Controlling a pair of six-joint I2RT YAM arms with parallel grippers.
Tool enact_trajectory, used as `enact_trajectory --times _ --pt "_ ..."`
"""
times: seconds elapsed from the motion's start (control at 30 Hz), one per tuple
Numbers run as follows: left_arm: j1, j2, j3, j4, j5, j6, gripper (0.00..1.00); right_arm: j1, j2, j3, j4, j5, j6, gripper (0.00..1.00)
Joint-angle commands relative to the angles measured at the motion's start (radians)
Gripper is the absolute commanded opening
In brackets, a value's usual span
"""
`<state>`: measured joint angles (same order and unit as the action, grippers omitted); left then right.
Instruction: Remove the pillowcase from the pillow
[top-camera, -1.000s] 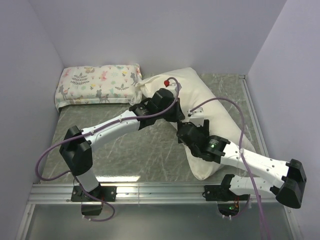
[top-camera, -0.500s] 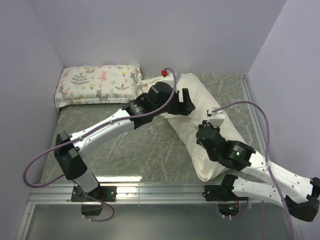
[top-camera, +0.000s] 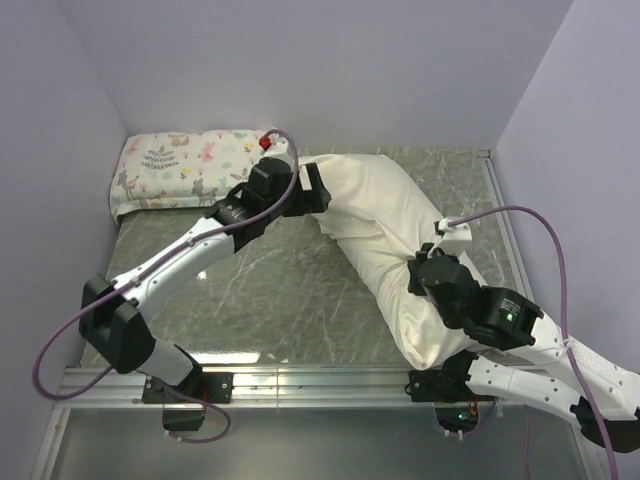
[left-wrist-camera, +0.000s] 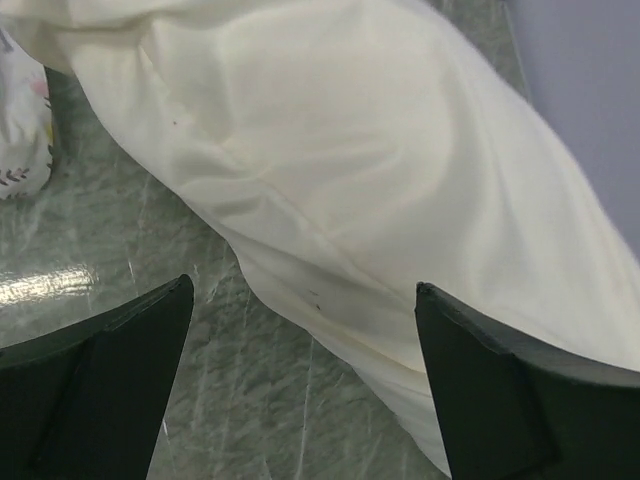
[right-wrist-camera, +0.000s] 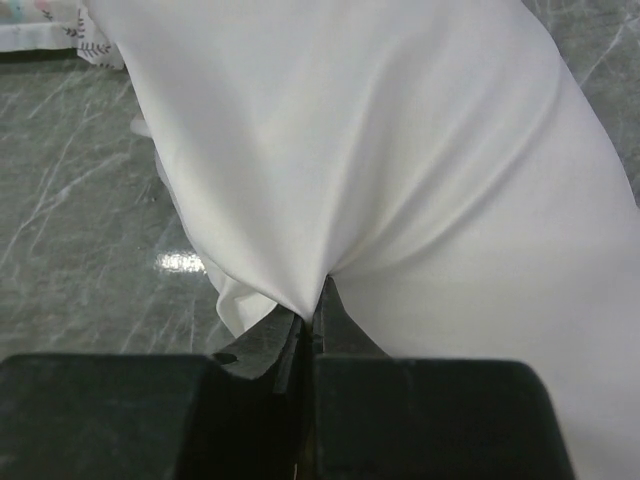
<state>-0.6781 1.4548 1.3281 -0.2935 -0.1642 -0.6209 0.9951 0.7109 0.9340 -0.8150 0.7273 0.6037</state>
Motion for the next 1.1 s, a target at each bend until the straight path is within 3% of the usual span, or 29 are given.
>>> enact_trajectory --times 0.0,0.27,0.33,0.47,0.5,0.57,0.73,0.97,1.07 --pt "0.000 0.053 -0.004 0.080 0.092 0.013 0.99 -0.001 -0.047 0.086 0.057 0.026 0.004 0.00" --pt "0.018 0.203 0.069 0.160 0.176 -0.008 0.99 0.000 -0.065 0.101 0.022 0.020 0.010 0.00" --pt "0.018 0.213 0.054 0.169 0.186 -0.016 0.86 0.000 -0.071 0.109 0.017 0.020 0.007 0.00" --pt "0.018 0.184 0.028 0.188 0.169 -0.010 0.39 0.000 -0.070 0.134 0.017 0.018 -0.008 0.00" --pt "0.018 0.173 0.028 0.183 0.166 -0.002 0.14 -0.001 -0.068 0.140 0.016 0.020 -0.010 0.00" --pt "0.015 0.132 0.037 0.160 0.166 0.010 0.00 0.000 -0.065 0.158 0.017 0.023 -0.022 0.00" --pt "-0.063 -0.025 0.065 0.029 -0.009 0.075 0.00 -0.001 -0.057 0.245 0.007 0.063 -0.070 0.00" --pt "-0.337 -0.301 0.091 -0.122 -0.251 0.101 0.00 0.000 -0.067 0.388 0.011 0.067 -0.136 0.00" --pt "-0.470 -0.344 0.121 -0.176 -0.352 0.093 0.01 0.000 -0.065 0.428 0.023 0.072 -0.157 0.00"
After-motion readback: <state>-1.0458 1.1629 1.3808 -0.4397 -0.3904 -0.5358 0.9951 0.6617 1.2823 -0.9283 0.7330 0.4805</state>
